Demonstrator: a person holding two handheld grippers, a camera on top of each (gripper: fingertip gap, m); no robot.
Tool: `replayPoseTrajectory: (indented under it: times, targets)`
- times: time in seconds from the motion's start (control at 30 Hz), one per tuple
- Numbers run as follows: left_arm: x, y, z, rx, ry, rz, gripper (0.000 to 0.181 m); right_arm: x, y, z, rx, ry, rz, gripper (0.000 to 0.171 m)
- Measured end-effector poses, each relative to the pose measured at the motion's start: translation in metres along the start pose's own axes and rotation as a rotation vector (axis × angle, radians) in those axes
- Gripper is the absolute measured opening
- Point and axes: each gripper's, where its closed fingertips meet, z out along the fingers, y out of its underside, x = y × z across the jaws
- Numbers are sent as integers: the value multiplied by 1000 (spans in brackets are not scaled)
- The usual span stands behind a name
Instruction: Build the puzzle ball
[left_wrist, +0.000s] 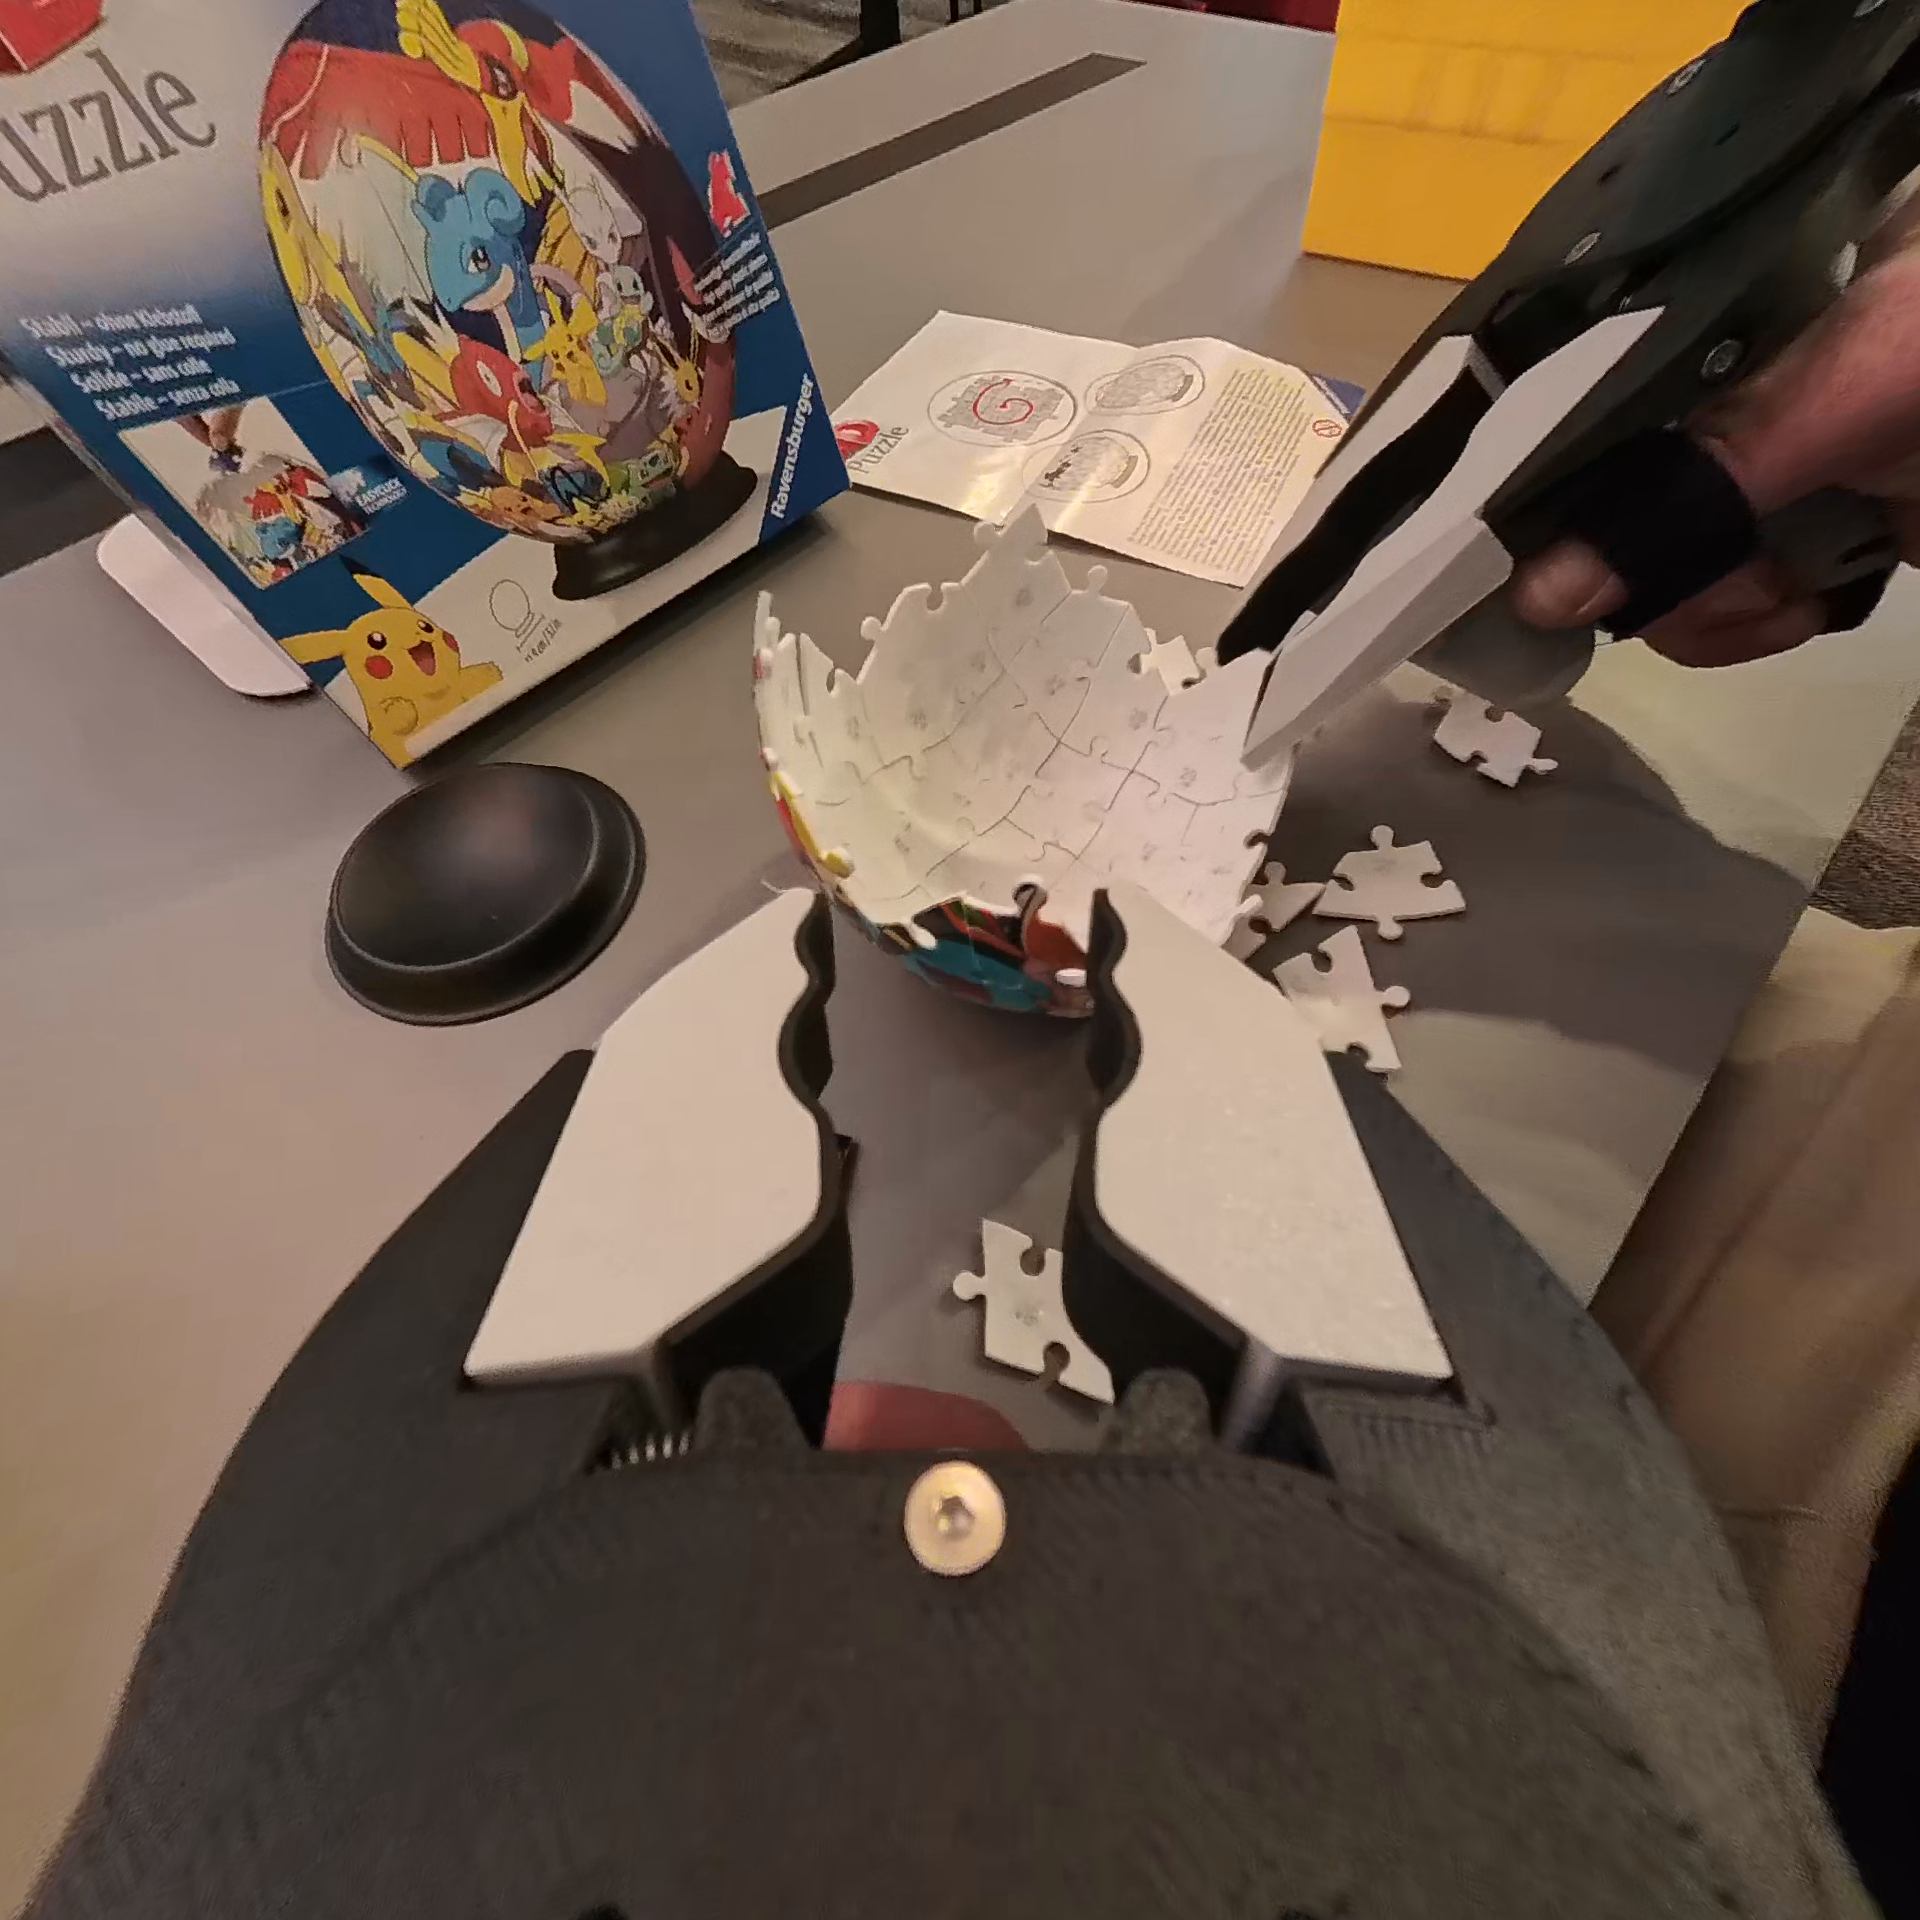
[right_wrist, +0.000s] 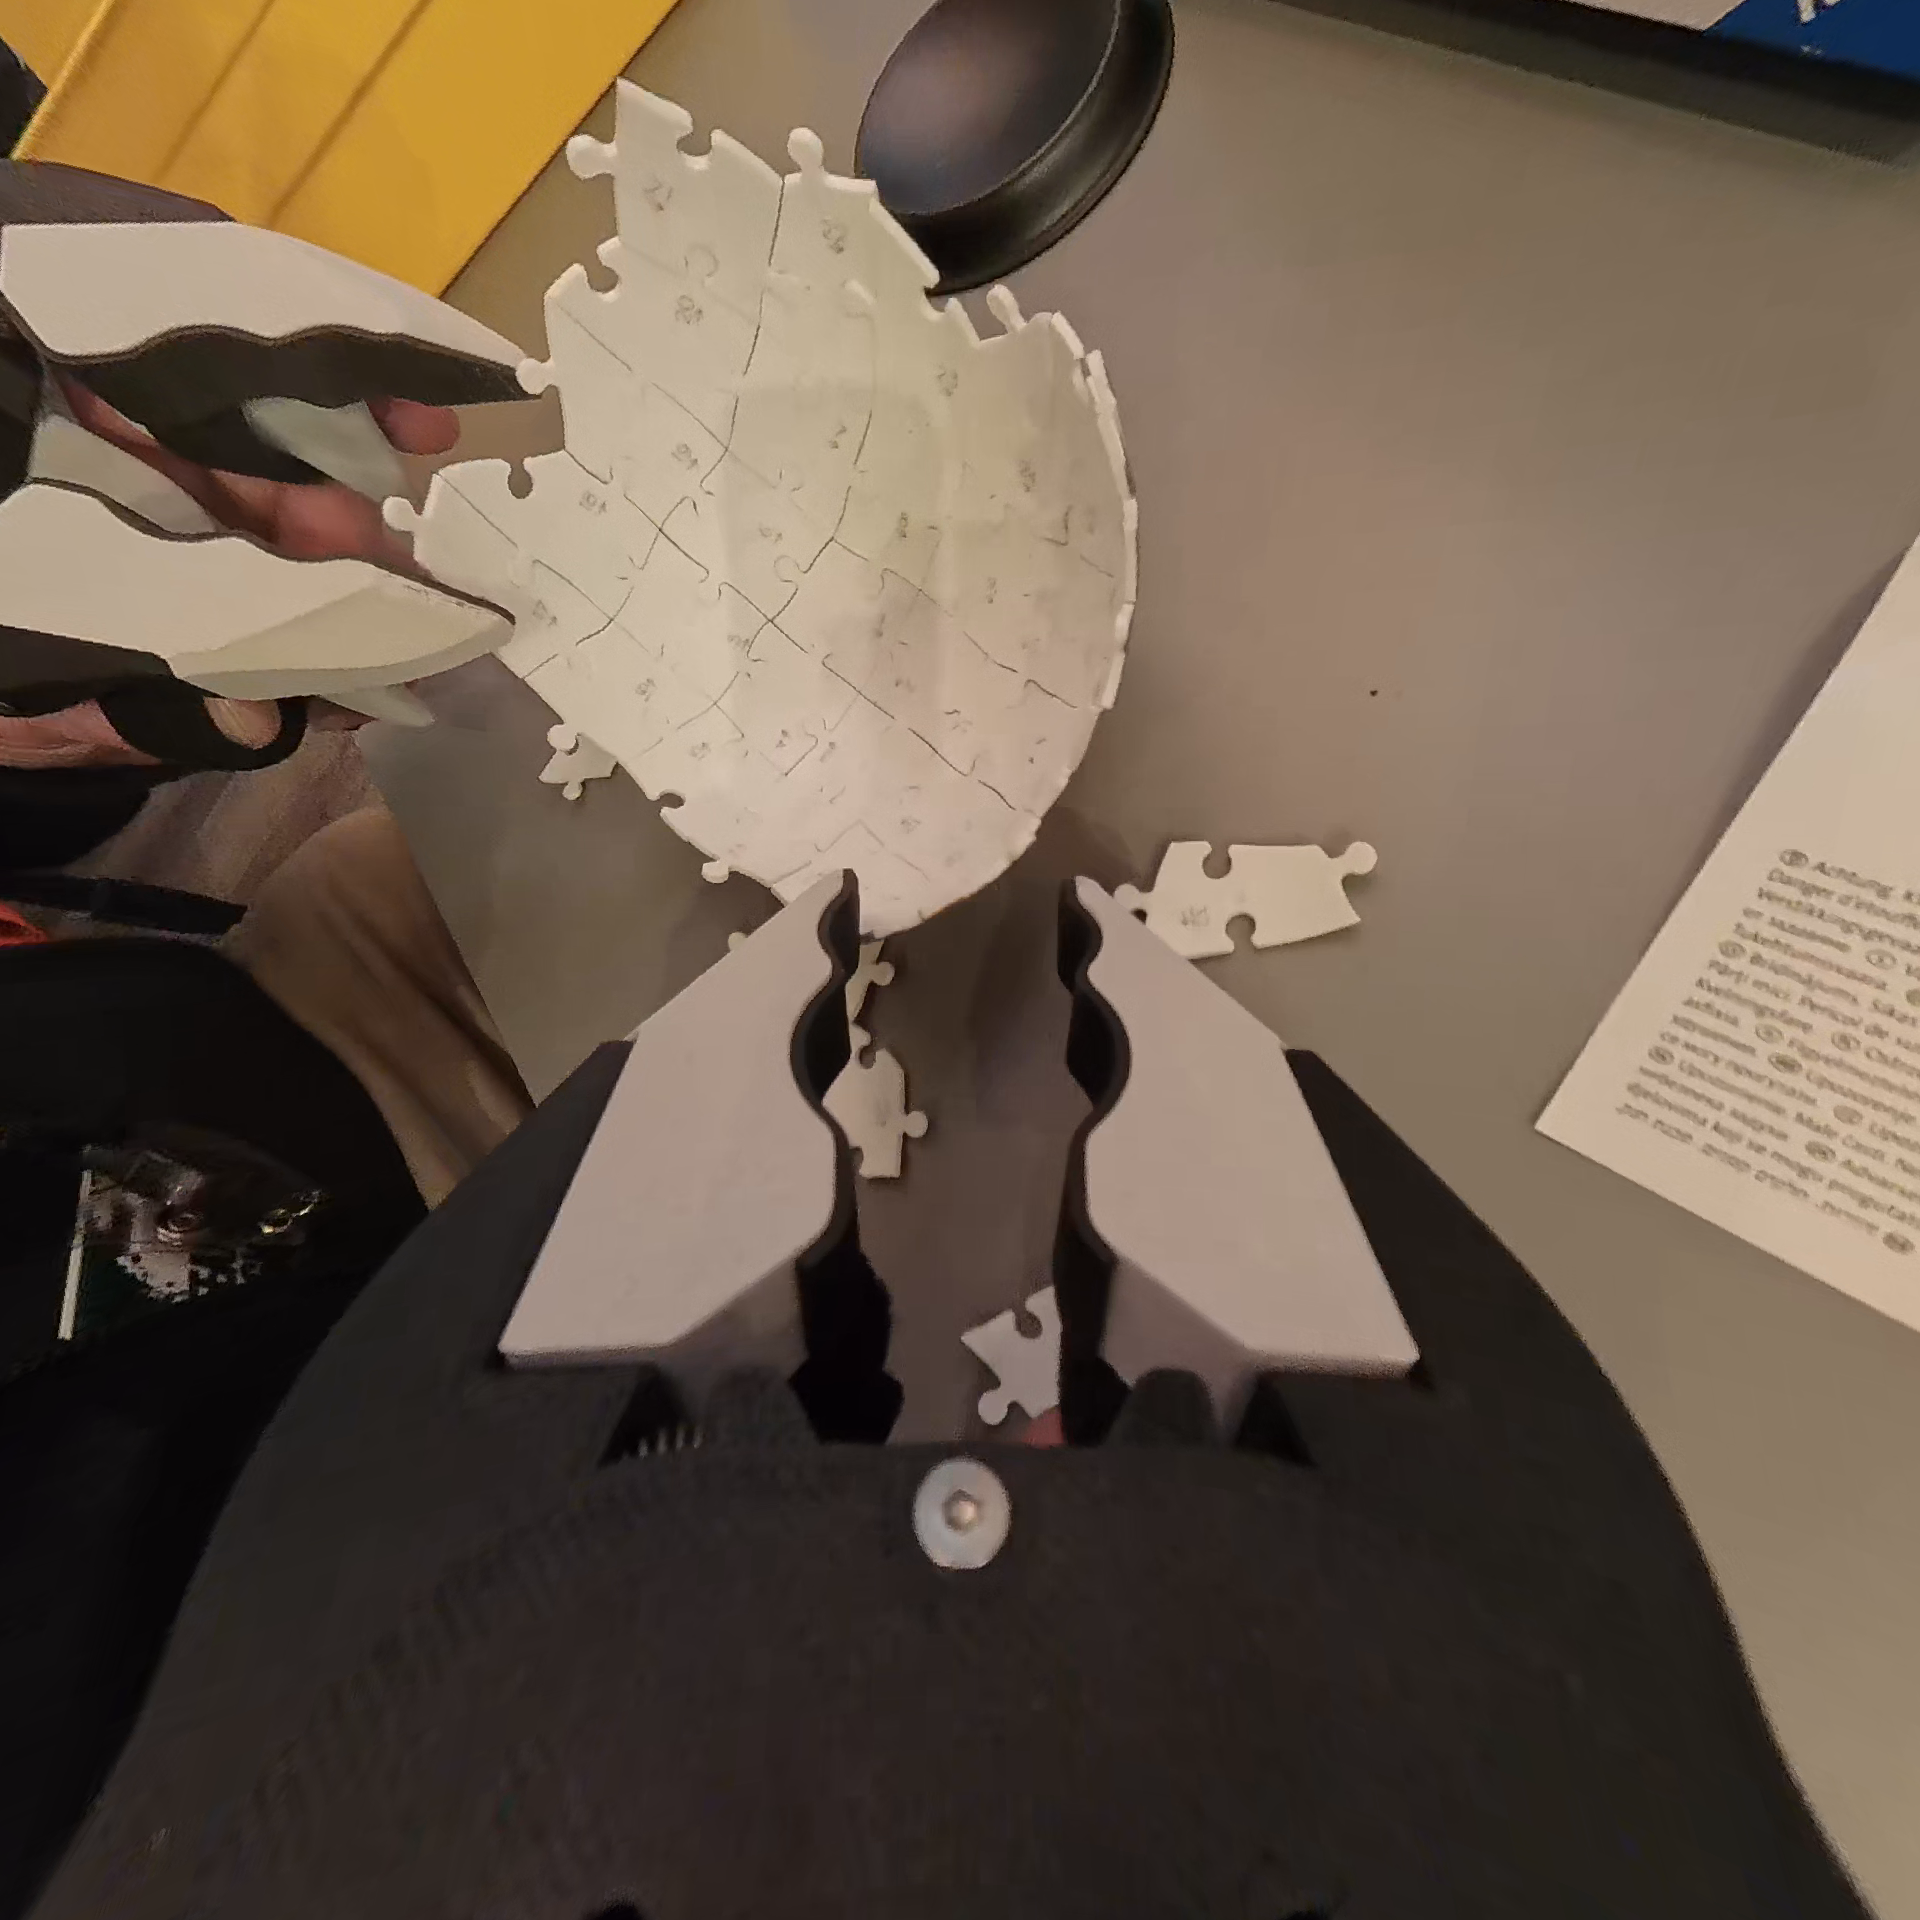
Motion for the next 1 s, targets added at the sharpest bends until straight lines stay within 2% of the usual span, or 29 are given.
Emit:
replayPoseTrajectory:
  times: [0.37,0.5,0.6,0.7,0.8,0.9,1.0]
  targets:
    - [-6,3,8,-11,-13,-6,46,10,-15,10,-13,19,-68,35]
    - [-1,-23,-2,83,-95,208,42,9,-17,8,0,15,-76,35]
    - [34,-38,-5,116,-33,318,37,10,-16,9,-5,30,-95,34]
    - [60,-24,13,13,25,387,35,11,-14,11,-13,27,-103,33]
    - [76,6,35,-151,121,347,33,9,-16,10,-1,17,-98,34]
    - [80,26,48,-246,130,350,31,11,-18,6,13,25,-97,34]
    - [80,30,54,-261,111,372,32,14,-17,2,16,21,-86,35]
